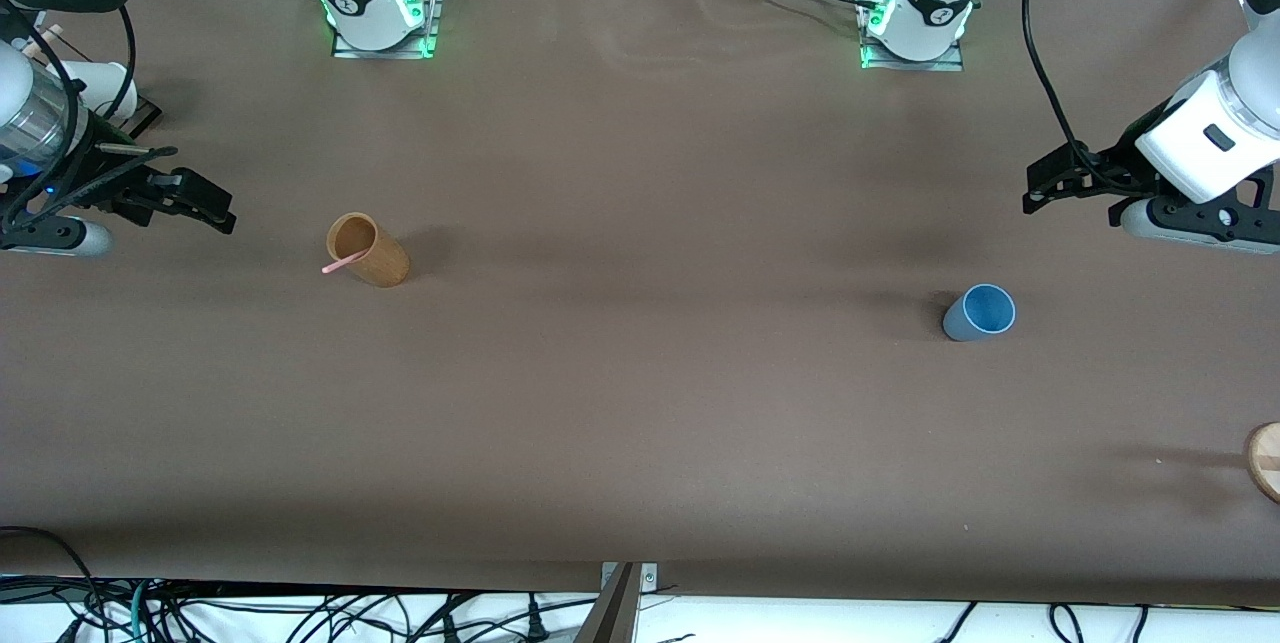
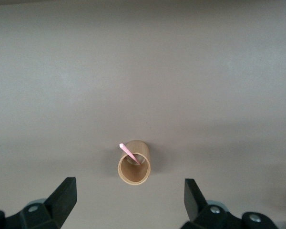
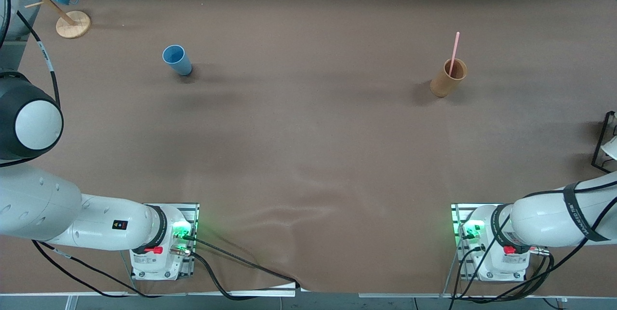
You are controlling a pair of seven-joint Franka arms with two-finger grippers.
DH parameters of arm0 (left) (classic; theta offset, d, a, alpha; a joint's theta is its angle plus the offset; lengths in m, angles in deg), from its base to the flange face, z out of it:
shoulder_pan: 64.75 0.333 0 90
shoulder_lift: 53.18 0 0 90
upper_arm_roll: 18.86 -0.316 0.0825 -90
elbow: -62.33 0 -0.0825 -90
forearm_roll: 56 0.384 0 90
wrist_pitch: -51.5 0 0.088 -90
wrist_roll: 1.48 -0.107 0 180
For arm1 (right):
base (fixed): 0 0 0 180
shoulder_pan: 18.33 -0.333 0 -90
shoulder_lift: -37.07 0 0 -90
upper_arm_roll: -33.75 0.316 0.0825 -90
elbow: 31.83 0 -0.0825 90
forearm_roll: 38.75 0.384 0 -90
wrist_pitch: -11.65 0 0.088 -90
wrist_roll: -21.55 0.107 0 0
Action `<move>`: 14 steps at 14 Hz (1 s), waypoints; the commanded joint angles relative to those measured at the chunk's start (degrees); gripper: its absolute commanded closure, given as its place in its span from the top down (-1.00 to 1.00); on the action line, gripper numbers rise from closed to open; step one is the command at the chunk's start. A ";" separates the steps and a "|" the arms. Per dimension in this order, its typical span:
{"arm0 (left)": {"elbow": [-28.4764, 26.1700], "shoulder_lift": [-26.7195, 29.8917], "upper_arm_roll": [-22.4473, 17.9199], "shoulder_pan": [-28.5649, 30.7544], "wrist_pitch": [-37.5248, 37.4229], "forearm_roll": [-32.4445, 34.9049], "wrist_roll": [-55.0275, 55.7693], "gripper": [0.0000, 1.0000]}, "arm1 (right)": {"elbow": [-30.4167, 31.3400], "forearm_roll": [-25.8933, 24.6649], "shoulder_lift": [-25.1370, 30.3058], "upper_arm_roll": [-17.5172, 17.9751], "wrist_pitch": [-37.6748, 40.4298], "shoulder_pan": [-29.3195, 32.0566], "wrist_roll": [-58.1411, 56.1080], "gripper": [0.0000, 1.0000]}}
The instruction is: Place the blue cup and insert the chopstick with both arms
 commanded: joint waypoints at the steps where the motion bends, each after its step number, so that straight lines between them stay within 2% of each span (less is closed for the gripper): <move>1: 2.66 -1.53 0.81 -1.50 -1.32 2.94 0.92 1.00 | 0.53 -1.05 0.98 0.33 -1.26 -0.25 1.21 1.00; 14: 2.49 -1.62 0.47 -0.63 -1.23 2.78 0.40 1.00 | 0.01 -1.05 0.46 -0.55 -1.36 1.41 -6.51 1.00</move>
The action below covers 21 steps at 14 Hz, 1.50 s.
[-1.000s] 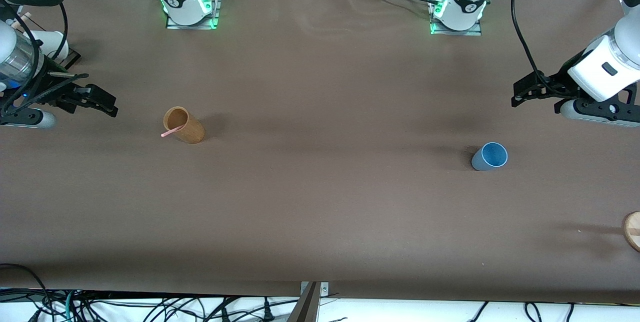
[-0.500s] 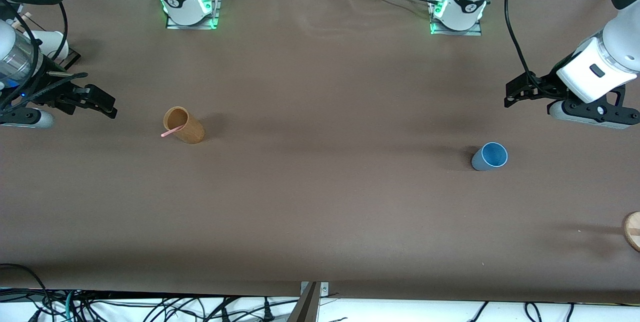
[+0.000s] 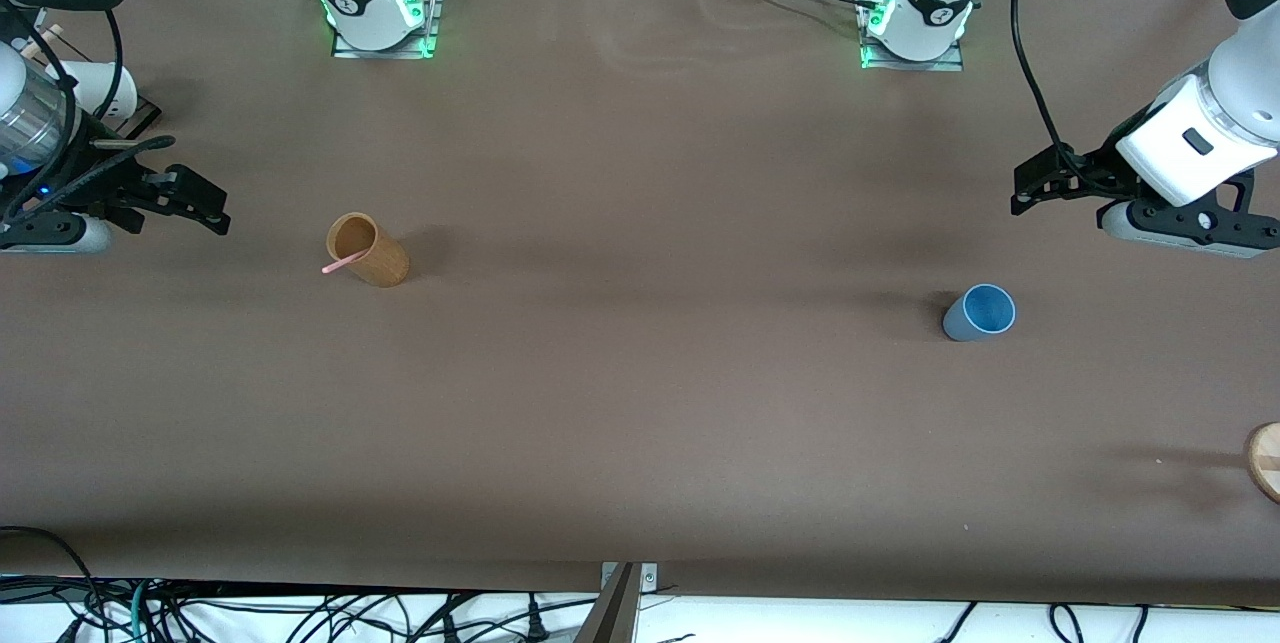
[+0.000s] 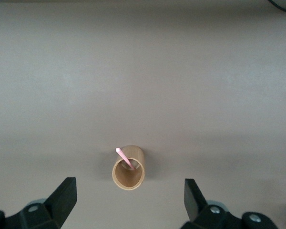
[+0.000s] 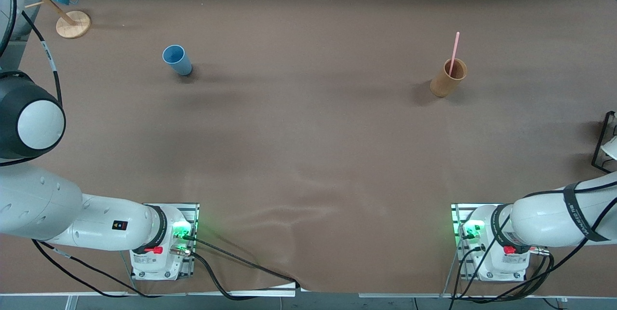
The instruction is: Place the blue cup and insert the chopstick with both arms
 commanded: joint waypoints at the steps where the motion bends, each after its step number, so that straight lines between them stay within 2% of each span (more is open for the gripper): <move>1: 1.94 -1.81 0.25 -0.28 -1.15 2.82 -0.07 1.00 | 0.10 -0.70 0.21 -0.14 0.10 2.02 -2.05 1.00; 5: 2.11 -7.52 0.60 -1.25 -0.80 6.87 -0.16 1.00 | -0.17 -0.35 0.30 -0.05 0.80 2.29 -1.26 1.00; 7: 1.50 -10.24 0.43 -0.02 1.39 6.43 -1.47 1.00 | -0.16 -0.61 2.14 0.30 6.74 2.11 -0.91 1.00; 9: -3.13 -9.39 0.17 1.56 7.08 6.34 -6.82 1.00 | -0.17 -1.05 2.41 0.91 8.53 1.85 -1.17 1.00; 11: -10.50 -6.93 -2.37 1.74 13.94 6.26 -11.21 1.00 | -0.34 -0.35 0.75 0.83 7.66 1.85 -2.31 1.00; 14: -20.01 -5.51 -7.91 0.95 23.52 4.95 -16.75 1.00 | 1.84 -0.96 -4.87 1.01 -0.14 -1.40 -1.53 1.00; 18: -26.00 -9.11 -8.36 4.38 31.18 -0.95 -19.85 1.00 | 5.97 -1.05 -7.96 1.01 -7.45 -4.13 -0.65 1.00; 19: -27.84 -9.20 -8.36 4.38 33.20 -1.04 -19.59 1.00 | 8.51 -1.05 -7.87 1.01 -10.07 -4.22 -0.47 0.99; 21: -31.01 -9.12 -8.36 3.94 36.98 -2.17 -19.06 1.00 | 17.63 -1.14 -4.56 1.01 -18.31 -4.22 -1.25 0.99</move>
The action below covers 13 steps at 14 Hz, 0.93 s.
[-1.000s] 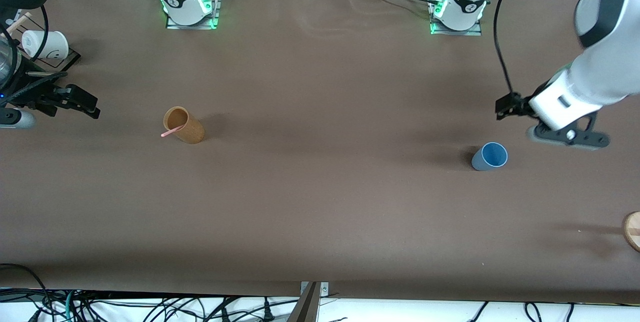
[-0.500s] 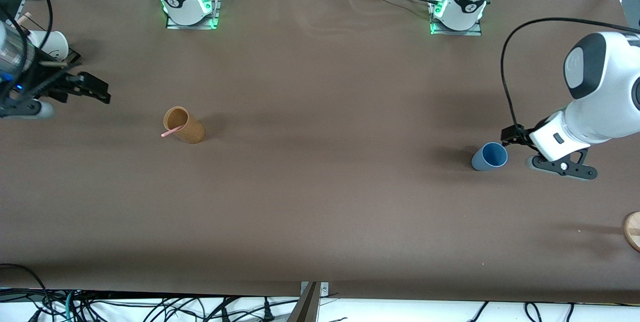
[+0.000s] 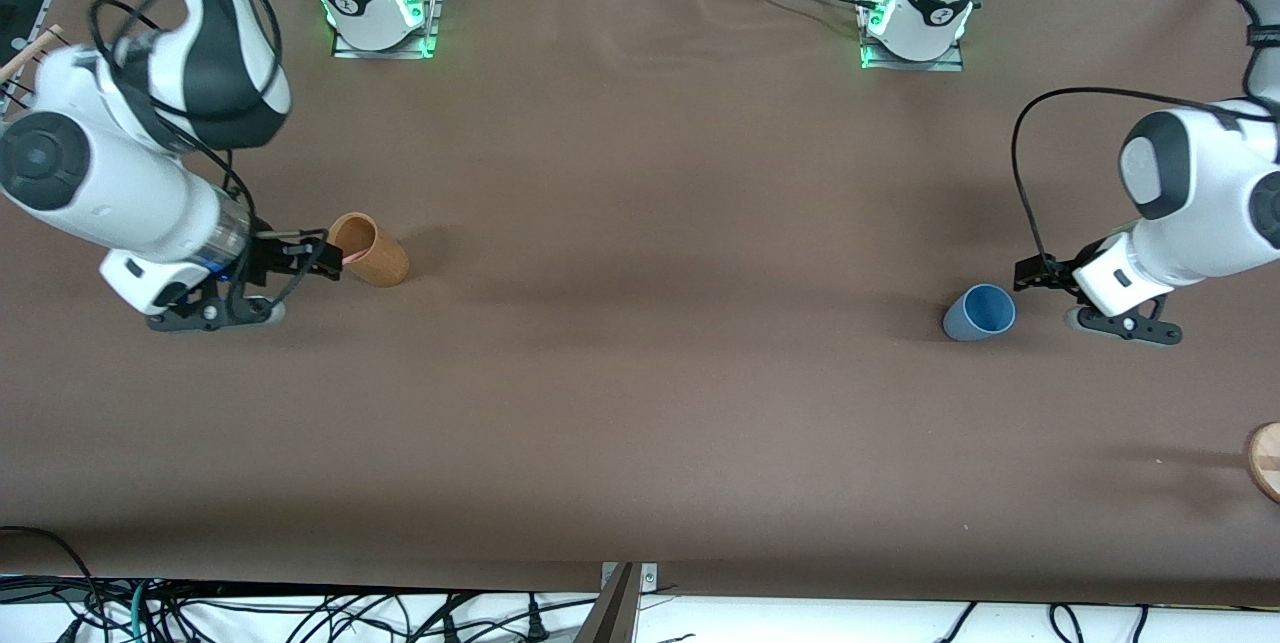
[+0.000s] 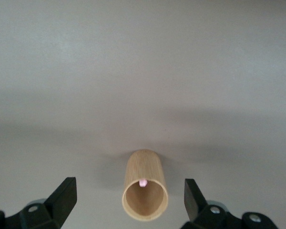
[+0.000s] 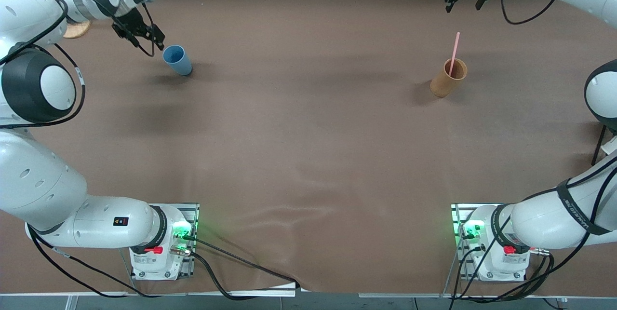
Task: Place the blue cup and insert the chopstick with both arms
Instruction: 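Reach the right gripper to the pink chopstick while the left gripper reaches the blue cup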
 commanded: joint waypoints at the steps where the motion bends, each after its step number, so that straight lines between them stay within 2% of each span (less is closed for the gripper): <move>1: -4.10 0.92 0.04 -0.93 4.51 -2.80 -0.55 1.00 | 14.60 -0.81 7.33 -0.06 -11.14 0.06 -0.55 0.99; 2: -4.80 0.48 0.04 -1.02 6.00 -3.24 -0.55 1.00 | 17.53 -0.81 9.09 -0.06 -12.83 0.06 -0.98 0.99; 5: -5.07 -0.84 0.04 -1.72 8.47 -3.33 -0.46 1.00 | 21.06 -0.81 11.13 -0.06 -13.90 0.41 -3.18 0.94; 9: -4.90 -1.19 0.04 -1.72 9.01 -3.33 -0.46 1.00 | 28.00 -0.81 11.39 -0.15 -22.76 1.20 -3.97 0.81; 11: -4.55 -1.98 0.04 -1.72 9.27 -3.33 -0.55 1.00 | 28.81 -0.81 10.17 -0.24 -25.58 2.25 -6.87 0.70; 13: -4.72 -2.77 0.04 -1.63 12.07 -3.33 -1.07 1.00 | 28.63 -0.81 9.11 -0.24 -27.17 2.43 -6.88 0.69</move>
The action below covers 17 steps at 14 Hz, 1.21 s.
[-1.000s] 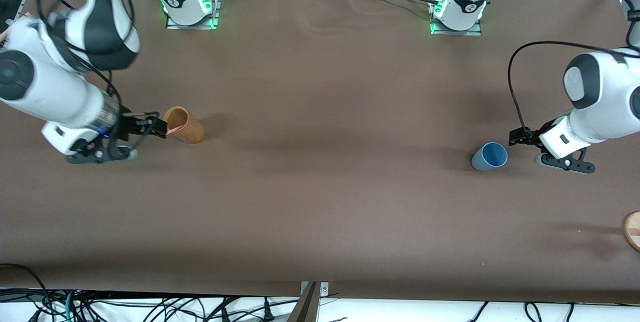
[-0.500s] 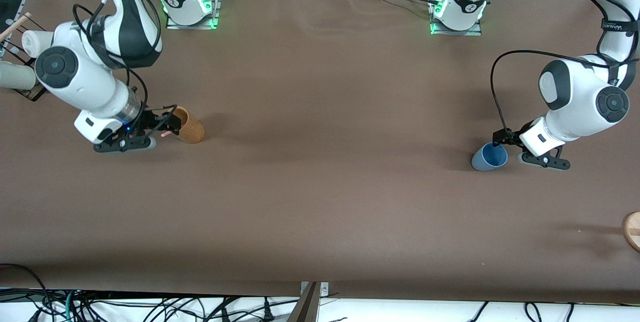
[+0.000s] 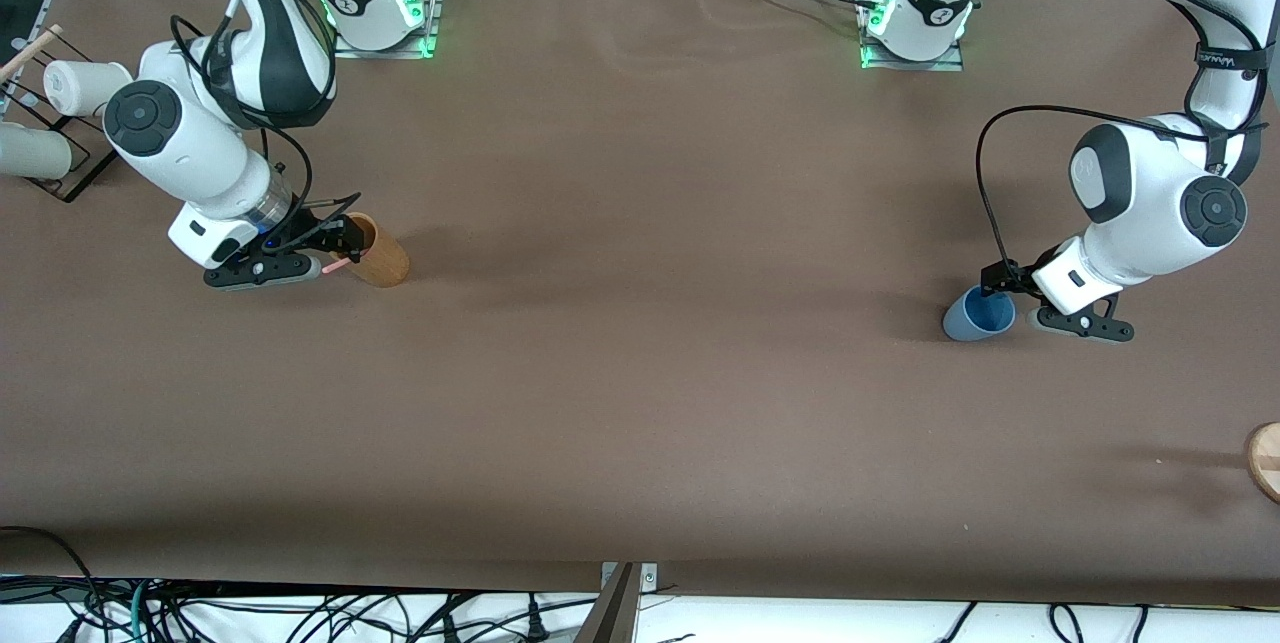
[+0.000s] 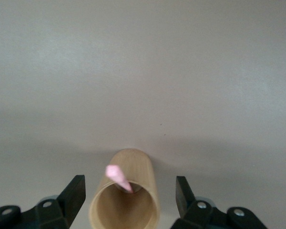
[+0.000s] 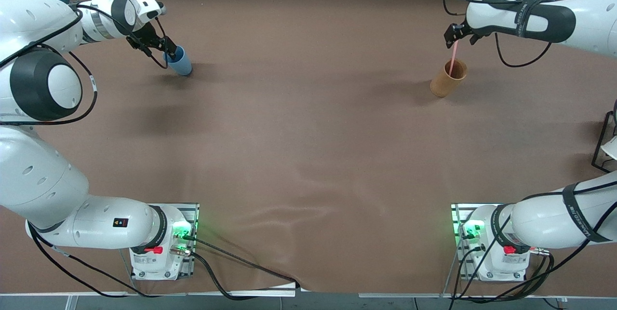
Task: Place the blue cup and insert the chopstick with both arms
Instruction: 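Reach the right gripper to the pink chopstick while the left gripper reaches the blue cup, then grasp the chopstick with the right gripper while the left gripper grasps the cup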
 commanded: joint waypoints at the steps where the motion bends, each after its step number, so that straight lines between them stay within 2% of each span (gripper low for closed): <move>1: 0.20 -1.67 -0.22 -0.14 2.78 -1.22 -1.23 1.00 | 1.01 -0.51 0.03 0.40 -2.71 0.75 -1.28 0.63; 6: 0.20 -3.16 -0.22 0.03 4.97 -1.22 -1.23 1.00 | 1.45 -0.51 -1.64 0.40 -4.47 0.75 -1.19 0.10; 7: 0.29 -3.52 -0.22 -0.05 6.11 -1.22 -1.32 0.95 | 1.45 -0.51 -1.64 0.48 -4.48 0.75 -1.19 0.01; 8: 0.47 -3.95 -0.22 0.03 6.82 -1.22 -1.23 0.68 | 1.45 -0.51 -1.55 0.49 -4.48 0.75 -1.19 -0.04; 10: 0.64 -4.05 -0.22 -0.06 6.91 -1.22 -1.23 -0.90 | 1.36 -0.51 -1.55 1.01 -4.48 0.75 -0.76 -0.06; 11: 0.64 -4.05 -0.22 -0.23 6.74 -1.22 -0.62 -1.00 | 1.27 -0.51 -1.55 1.88 -4.48 0.75 -0.67 -0.09; 15: 0.64 -4.05 -0.13 -0.23 6.47 -1.22 -0.79 -1.00 | 1.27 -0.51 -1.47 2.33 -4.48 0.75 -0.67 -0.33; 17: 0.82 -3.87 -0.13 -0.32 6.03 -1.22 -0.61 -1.00 | 1.36 -0.42 -1.38 2.33 -4.48 0.75 -1.28 -0.37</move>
